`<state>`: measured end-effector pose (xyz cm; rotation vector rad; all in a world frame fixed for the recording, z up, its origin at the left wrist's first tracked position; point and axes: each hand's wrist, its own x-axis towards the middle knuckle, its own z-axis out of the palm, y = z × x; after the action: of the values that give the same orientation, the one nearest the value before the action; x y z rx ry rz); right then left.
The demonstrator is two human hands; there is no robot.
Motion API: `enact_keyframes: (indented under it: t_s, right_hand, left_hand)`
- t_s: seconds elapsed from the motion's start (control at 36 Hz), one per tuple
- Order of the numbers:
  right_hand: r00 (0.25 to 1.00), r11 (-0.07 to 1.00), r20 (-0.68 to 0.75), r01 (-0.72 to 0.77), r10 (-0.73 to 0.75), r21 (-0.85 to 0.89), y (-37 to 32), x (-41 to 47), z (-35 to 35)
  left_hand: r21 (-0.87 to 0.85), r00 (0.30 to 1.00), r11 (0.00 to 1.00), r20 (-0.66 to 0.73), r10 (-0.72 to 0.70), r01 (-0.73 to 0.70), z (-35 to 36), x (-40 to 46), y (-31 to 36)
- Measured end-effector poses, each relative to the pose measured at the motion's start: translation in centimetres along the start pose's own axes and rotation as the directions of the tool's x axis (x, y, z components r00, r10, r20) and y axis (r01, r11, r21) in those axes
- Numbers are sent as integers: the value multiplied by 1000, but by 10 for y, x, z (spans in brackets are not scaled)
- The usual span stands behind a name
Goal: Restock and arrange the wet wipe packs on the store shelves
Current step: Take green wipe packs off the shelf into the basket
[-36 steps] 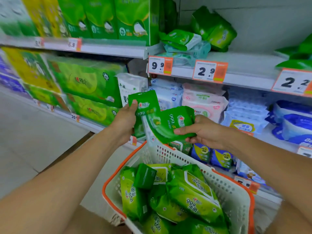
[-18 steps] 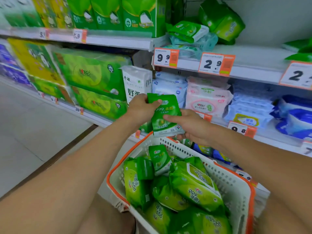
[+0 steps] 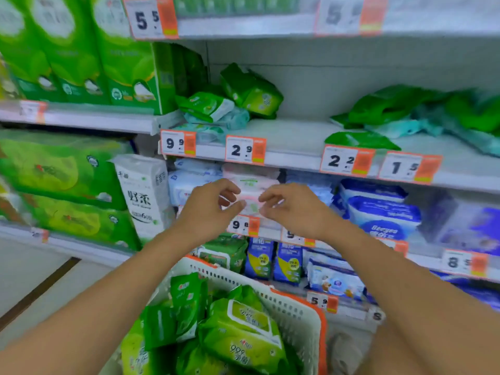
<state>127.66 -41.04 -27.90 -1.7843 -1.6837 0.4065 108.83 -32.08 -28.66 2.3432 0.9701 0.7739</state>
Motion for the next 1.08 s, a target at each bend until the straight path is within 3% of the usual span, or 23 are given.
enact_keyframes:
  t_s: [0.06,0.11,0.17,0.25,0.33,0.44,0.5,0.58,0.69,0.86,0.94,1.0,1.08]
  right_hand:
    - [951,992,-298,107,-84,61,3,-16,-49]
    - [872,992,-477,122,-114,-14,15,-26,-99]
    - [812,997,-579,43,-76,-70,36,-32,-146]
    - [769,973,-639,-151,6,-172,83,-38,-204]
    - [750,916,-645,-349,144,-200,127,-37,-252]
    - [770,842,-621,-427,147,-331,172,-14,-293]
    - [840,792,-531,-399,113,-462,190,7,-303]
    - [935,711,-347,-292,72,-639,210,56,-308]
    - [981,638,-185,-181,62,-749,217,116,-296]
    - [976,490,-216,-192,9,-850,223,165,-272]
    - [964,373,-248,-197,-95,-907,218,173,-260]
    - [959,384,-234,-159,-157,-909,210,171,-262]
    - [946,535,-250,-106,-204,-838,196,153,-275]
  left_hand:
    - [21,985,985,-8,172,-171,6,31,47]
    - [36,955,955,-8,295,-294,15,67,95]
    - [47,929,928,7,369,-369,29,103,140]
    - [223,915,894,203,348,-389,63,152,188]
    - [380,913,862,358,196,-334,95,193,208]
    - [481,924,850,381,17,-214,124,234,213]
    - [503,888,826,459,-4,-256,137,250,205]
    - [528,879,824,469,-81,-206,149,264,196]
    - [652,880,701,469,-72,-290,158,276,194]
    - [678,909,680,415,-43,-278,171,288,191]
    - [677,898,667,439,-26,-311,170,285,194]
    - [659,893,678,449,-7,-326,160,281,194]
    - [583,903,765,430,-5,-273,138,277,185]
